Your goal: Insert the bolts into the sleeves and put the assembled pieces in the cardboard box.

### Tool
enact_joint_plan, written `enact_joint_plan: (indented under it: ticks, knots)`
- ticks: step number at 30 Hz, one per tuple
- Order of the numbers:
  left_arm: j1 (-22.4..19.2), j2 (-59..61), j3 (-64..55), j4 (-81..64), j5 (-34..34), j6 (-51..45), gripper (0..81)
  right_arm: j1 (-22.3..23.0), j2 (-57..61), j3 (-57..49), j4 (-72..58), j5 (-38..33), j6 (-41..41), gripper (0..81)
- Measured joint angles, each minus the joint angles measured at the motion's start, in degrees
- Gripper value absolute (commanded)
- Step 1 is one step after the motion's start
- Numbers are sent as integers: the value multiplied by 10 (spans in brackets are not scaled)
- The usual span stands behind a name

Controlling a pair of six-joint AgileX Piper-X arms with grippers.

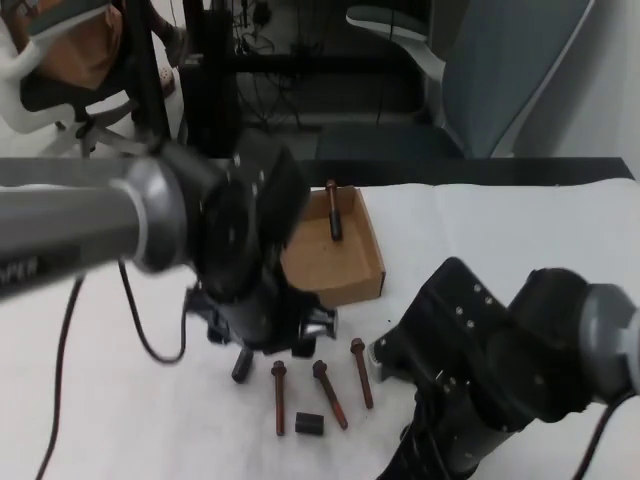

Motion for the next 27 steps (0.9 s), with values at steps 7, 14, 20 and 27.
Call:
enact_joint_plan:
  ticks: [7,14,20,27]
  knots:
    - [9,10,50,-74,-12,-34,658,0,-55,0,15,1,0,6]
    - [23,72,48,-85,22,-43,573,0,-84,0,28,0,0,6]
    - [23,76,46,-88,20,-49,133,0,-98,0,29,0,0,6]
    - [24,84,45,-126,40,-43,18,0,-196,2,30,0,-2,6]
